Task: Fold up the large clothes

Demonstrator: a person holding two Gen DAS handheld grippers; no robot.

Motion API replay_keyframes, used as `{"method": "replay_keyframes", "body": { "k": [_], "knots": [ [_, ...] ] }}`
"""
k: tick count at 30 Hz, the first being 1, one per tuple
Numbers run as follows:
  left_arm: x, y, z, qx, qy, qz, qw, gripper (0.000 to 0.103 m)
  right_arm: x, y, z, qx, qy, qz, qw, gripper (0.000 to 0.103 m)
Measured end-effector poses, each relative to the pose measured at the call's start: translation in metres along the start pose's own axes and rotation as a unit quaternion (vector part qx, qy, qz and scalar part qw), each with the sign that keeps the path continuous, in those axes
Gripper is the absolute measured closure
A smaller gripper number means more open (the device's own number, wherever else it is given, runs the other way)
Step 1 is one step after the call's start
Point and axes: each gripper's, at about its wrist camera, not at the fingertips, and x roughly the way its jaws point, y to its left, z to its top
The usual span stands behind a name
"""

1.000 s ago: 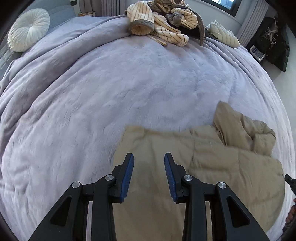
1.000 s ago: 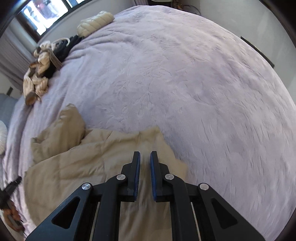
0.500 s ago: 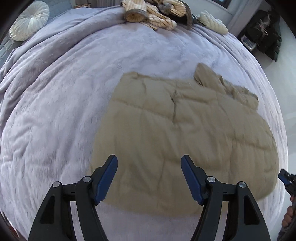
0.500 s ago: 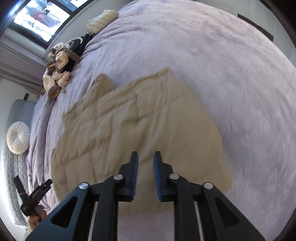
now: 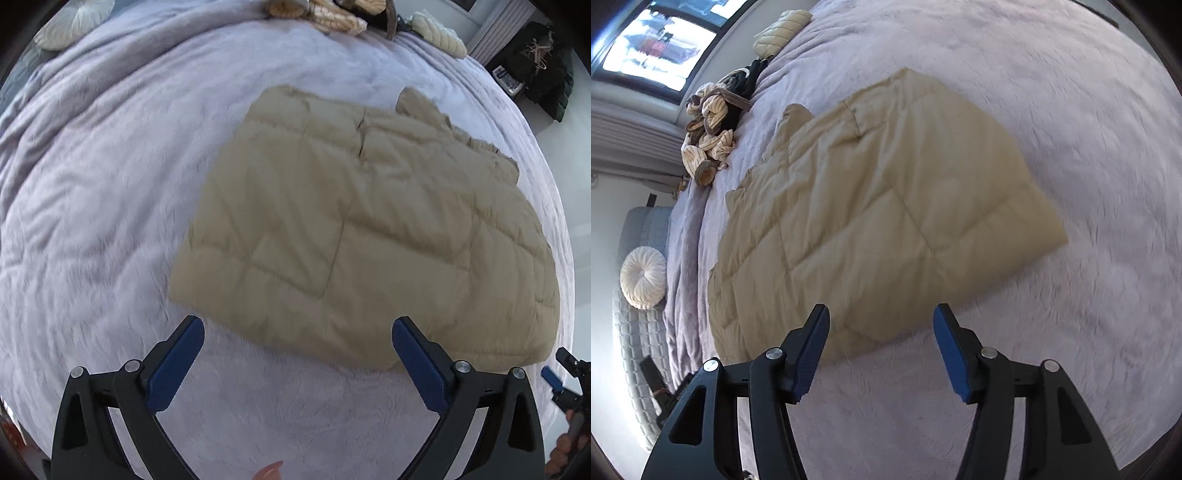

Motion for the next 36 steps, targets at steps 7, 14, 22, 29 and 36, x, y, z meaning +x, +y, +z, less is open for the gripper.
{"method": "replay_keyframes", "body": {
  "k": [7, 14, 22, 29, 36],
  "knots": [
    [0.016, 0.010, -0.021, -0.026, 0.035, -0.016, 0.9989, 0.001, 0.012, -0.017, -0.021, 0.040, 0.010, 0.032, 0.999, 0.013],
    [0.025, 0.026, -0.029, -0.067, 0.046, -0.048, 0.9955, 0.001, 0.022, -0.033, -0.027, 0.087, 0.015, 0.061, 0.994, 0.013],
    [0.046, 0.052, -0.032, -0.153, 0.047, -0.193, 0.9680, 0.001, 0.038, -0.055, -0.023, 0.138, 0.031, 0.130, 0.981, 0.013],
    [0.071, 0.062, -0.023, -0.176, 0.038, -0.225, 0.9576, 0.001, 0.067, -0.065, -0.010, 0.167, 0.022, 0.178, 0.969, 0.013],
    [0.096, 0.066, -0.003, -0.203, 0.023, -0.254, 0.9455, 0.001, 0.102, -0.064, 0.011, 0.184, 0.009, 0.240, 0.953, 0.013]
  ]
}}
